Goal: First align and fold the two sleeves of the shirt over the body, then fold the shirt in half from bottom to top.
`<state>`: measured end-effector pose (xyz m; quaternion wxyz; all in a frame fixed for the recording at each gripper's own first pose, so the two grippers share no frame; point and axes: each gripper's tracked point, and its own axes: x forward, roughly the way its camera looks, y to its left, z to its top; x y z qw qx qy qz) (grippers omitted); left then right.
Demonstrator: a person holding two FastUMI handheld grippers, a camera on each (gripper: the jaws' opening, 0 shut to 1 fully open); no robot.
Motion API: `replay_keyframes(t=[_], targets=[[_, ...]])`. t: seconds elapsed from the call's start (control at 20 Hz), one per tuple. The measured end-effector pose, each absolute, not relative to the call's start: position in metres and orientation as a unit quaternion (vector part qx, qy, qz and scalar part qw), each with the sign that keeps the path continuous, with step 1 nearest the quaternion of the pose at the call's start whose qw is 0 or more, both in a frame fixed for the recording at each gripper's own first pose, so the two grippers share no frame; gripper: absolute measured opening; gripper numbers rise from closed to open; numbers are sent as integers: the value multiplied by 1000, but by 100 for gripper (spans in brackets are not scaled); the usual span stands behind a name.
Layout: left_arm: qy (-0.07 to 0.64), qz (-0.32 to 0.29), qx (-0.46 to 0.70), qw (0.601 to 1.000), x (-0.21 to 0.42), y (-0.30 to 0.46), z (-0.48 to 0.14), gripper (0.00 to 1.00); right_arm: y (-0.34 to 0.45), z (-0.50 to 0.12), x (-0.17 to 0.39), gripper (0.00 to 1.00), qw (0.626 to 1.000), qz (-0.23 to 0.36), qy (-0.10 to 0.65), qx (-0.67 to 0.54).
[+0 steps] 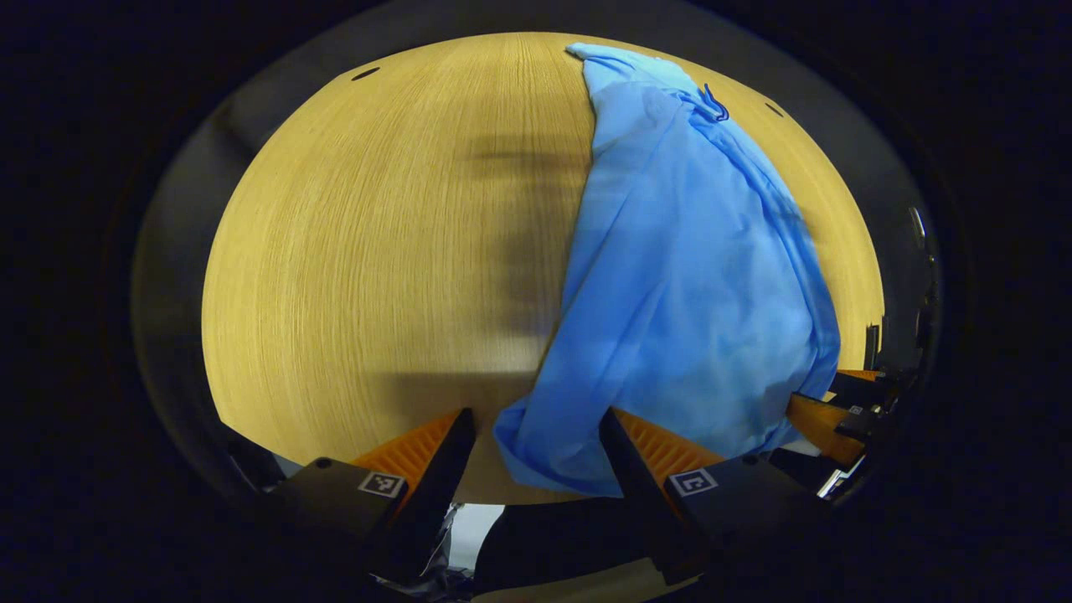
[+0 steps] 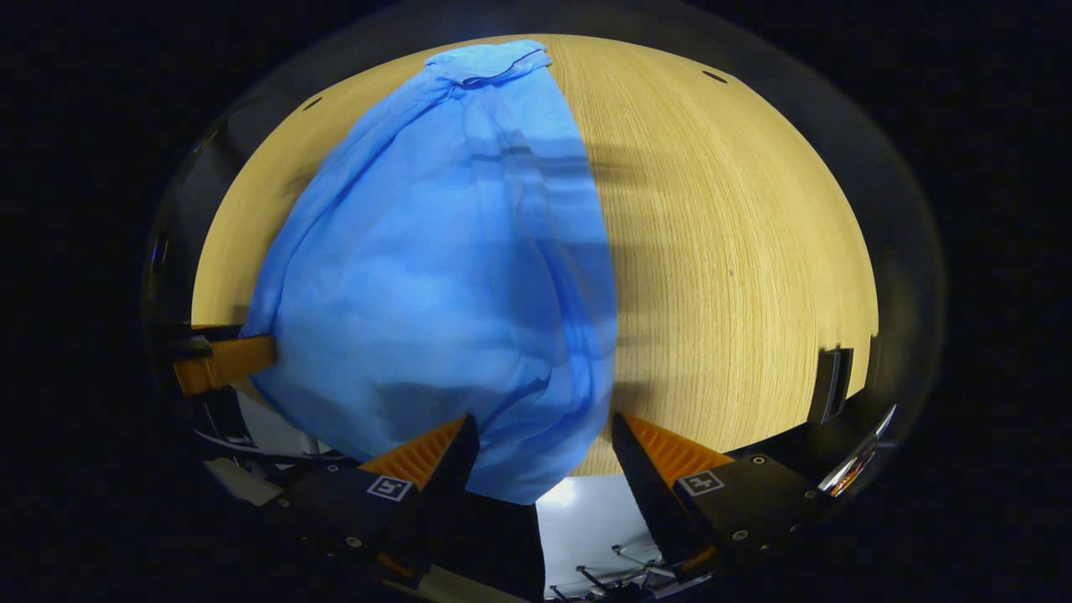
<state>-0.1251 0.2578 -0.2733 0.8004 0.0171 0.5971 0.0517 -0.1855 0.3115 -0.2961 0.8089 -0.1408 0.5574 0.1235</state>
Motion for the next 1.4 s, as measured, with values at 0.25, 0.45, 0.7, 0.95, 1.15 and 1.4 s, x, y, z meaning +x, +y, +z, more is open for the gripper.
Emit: replay_keyframes(t=[0.25,0.45,0.7,0.95,1.15,1.4], targets=[[595,61,6,801,-125,254,-275,83,313,-298,-186,89,806,117,566,-132],[599,51,2,799,-121,248,-277,18,324,-295,-186,10,810,132,560,-113],[588,15,-10,808,-107,237,-275,7,331,-286,-173,1,805,157,566,-84],[567,22,-15,824,-63,239,-258,7,344,-247,-120,1,831,171,524,-73],[534,17,5,845,-11,238,-234,7,356,-219,-73,1,848,186,488,-91],[502,20,3,865,59,239,-205,7,372,-192,-18,1,863,194,454,-110]])
